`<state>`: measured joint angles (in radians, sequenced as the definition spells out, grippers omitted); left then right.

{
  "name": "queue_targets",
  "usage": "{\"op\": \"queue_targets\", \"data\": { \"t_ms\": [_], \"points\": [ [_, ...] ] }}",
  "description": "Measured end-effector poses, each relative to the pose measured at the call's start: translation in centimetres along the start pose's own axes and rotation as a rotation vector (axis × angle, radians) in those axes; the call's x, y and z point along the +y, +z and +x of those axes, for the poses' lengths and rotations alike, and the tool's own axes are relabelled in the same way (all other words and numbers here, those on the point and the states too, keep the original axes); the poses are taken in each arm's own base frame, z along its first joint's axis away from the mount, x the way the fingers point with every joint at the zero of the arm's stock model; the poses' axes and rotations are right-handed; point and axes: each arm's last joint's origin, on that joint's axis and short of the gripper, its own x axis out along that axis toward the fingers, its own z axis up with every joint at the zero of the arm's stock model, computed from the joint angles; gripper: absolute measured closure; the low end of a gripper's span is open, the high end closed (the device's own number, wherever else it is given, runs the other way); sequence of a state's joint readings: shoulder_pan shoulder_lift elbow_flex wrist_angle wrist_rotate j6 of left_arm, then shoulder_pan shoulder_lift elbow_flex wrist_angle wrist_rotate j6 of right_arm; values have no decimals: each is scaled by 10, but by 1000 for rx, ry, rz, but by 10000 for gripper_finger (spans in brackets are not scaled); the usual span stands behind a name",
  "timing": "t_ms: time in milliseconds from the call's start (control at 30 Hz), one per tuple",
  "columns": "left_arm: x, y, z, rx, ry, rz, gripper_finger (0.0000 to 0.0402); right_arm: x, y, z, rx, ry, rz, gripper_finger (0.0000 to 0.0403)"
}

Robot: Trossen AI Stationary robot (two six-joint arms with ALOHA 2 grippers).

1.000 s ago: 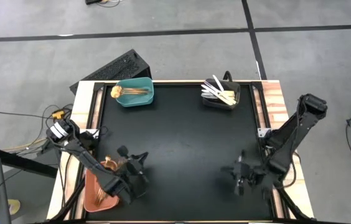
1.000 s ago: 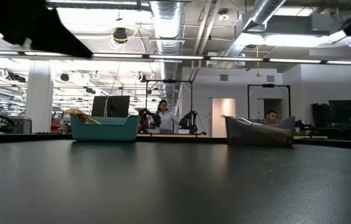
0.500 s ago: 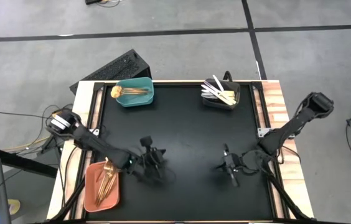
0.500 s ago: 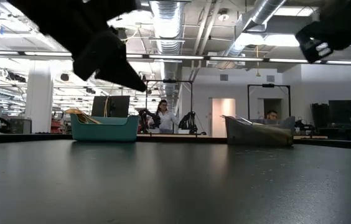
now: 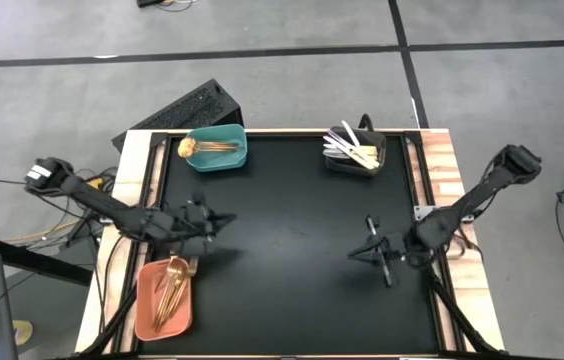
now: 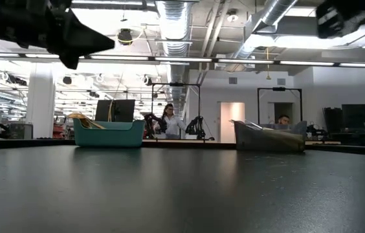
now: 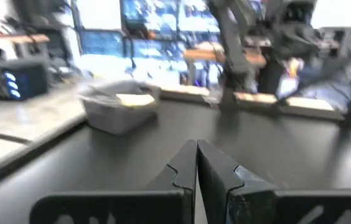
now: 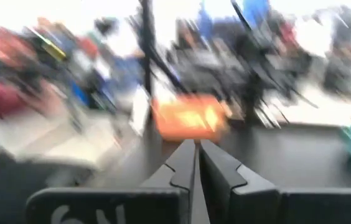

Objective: Sort silverware by color (type)
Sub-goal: Return to Home Position

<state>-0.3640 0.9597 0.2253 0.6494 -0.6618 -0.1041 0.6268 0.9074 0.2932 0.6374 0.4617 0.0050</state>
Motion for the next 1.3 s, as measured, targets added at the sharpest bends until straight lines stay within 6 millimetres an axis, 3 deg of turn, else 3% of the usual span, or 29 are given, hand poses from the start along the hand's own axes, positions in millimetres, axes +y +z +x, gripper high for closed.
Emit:
{"op": "queue_targets", "data": {
  "t_ms": [67, 133, 300, 467, 733, 933, 1067, 1200, 1300],
  "points": [
    [9, 3, -8, -50, 26, 1, 401, -11, -4, 0, -142, 94, 12, 352],
    [16, 8, -13, -99, 43, -5, 401, -22, -7, 0, -222, 75, 31, 355],
    [22, 12, -17, -115, 48, 54, 401, -45, -16, 2, -202, -183, 118, 360],
    [24, 15, -20, -130, 79, 20, 401, -48, -9, -4, -239, -175, 182, 359],
    [36, 22, -40, -138, 63, 1, 401, -57, -15, -32, -14, -208, 98, 379],
    [48, 24, -55, -140, 69, -13, 401, -66, -14, -53, 12, -251, 77, 375],
    [53, 10, -60, -123, 64, -3, 401, -71, -16, -65, 13, -284, 76, 367],
    [56, -10, -62, -169, 65, -36, 401, -72, -33, -70, -84, -269, 75, 371],
    [59, -14, -65, -174, 71, -47, 401, -75, -41, -73, -110, -286, 99, 376]
  ]
}}
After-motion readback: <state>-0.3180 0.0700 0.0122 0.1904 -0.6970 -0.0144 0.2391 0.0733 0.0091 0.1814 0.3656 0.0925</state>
